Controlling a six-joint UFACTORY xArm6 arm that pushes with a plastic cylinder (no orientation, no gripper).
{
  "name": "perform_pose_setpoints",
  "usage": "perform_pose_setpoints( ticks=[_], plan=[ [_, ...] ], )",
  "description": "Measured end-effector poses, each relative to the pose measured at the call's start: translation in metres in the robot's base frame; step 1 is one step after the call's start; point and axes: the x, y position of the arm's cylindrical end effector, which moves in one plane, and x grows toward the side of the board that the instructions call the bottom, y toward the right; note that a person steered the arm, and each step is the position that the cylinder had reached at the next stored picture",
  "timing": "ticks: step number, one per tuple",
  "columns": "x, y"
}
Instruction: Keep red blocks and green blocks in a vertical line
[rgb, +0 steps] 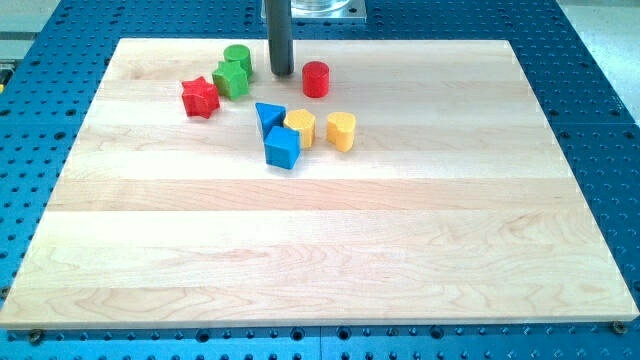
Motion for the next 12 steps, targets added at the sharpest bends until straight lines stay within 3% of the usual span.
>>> perform_pose_setpoints(
  ticks=[3, 5, 8, 10, 11, 12],
  plan=[
    [0.014, -0.084],
    [-0.019, -0.015],
    [-0.023, -0.071],
    [-0.024, 0.09],
    [-0.015, 0.094],
    [0.026, 0.036]
  ],
)
